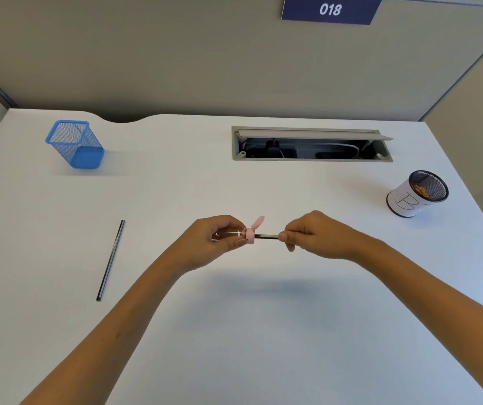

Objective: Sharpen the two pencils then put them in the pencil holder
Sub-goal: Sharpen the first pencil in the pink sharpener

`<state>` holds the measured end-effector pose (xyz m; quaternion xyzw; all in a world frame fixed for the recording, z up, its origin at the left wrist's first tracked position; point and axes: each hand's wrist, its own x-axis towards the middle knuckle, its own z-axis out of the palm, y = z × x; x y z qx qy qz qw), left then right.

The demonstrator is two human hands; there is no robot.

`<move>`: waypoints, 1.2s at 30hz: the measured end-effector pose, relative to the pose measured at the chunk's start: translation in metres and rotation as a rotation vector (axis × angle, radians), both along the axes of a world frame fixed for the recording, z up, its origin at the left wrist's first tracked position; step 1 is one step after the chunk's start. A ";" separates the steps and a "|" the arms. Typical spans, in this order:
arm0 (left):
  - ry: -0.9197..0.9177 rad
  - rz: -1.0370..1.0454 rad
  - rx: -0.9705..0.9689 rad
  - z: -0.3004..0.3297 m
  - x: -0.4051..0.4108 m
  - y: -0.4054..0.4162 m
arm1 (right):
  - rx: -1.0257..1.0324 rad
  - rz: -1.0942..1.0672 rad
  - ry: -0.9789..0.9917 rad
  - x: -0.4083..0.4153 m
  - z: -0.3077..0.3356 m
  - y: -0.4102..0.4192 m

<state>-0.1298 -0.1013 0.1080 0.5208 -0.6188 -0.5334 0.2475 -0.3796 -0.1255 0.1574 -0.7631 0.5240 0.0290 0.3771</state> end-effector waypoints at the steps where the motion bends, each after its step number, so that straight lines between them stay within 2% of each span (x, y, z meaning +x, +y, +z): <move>1: -0.004 -0.004 -0.007 -0.001 -0.001 0.002 | 0.073 -0.015 -0.027 -0.001 0.003 -0.001; 3: 0.006 -0.002 0.014 -0.002 -0.001 0.004 | 0.108 0.010 -0.021 0.000 0.007 -0.002; 7: 0.080 -0.027 0.147 -0.003 0.000 0.003 | -0.013 0.121 0.007 0.003 0.011 0.001; 10: 0.174 -0.015 0.233 -0.002 0.000 0.005 | -0.302 0.222 0.220 -0.009 0.011 -0.006; 14: 0.286 0.009 0.358 -0.004 0.001 0.004 | -0.831 0.381 0.166 -0.026 -0.003 -0.005; 16: 0.317 0.014 0.408 -0.004 -0.001 0.005 | -0.937 0.409 0.144 -0.028 -0.010 -0.002; 17: 0.328 0.019 0.420 -0.004 -0.001 0.005 | -0.947 0.398 0.138 -0.026 -0.011 0.000; 19: 0.277 0.017 0.366 -0.005 -0.002 0.007 | -0.834 0.331 0.162 -0.023 -0.009 0.004; 21: 0.133 0.006 0.218 -0.007 -0.005 0.010 | -0.510 0.233 0.214 -0.020 -0.006 0.004; 23: 0.034 0.018 0.082 -0.010 -0.010 0.014 | -0.138 0.089 0.175 -0.017 -0.002 0.004; 24: 0.010 0.029 0.035 -0.010 -0.011 0.014 | -0.035 0.036 0.124 -0.016 -0.002 0.004; 26: -0.018 0.037 0.000 -0.011 -0.011 0.014 | 0.039 0.008 0.068 -0.014 -0.003 0.006; 28: -0.012 0.019 0.048 -0.009 -0.006 0.011 | 0.016 0.043 0.030 -0.014 -0.005 0.008; 30: 0.034 -0.009 0.136 -0.007 -0.003 0.010 | -0.119 0.118 0.044 -0.015 -0.006 0.006; 34: 0.185 -0.014 0.315 -0.005 -0.002 0.009 | -0.711 0.310 0.172 -0.018 -0.013 0.004; 36: 0.174 -0.007 0.296 -0.006 -0.005 0.010 | -0.801 0.330 0.165 -0.015 -0.016 0.006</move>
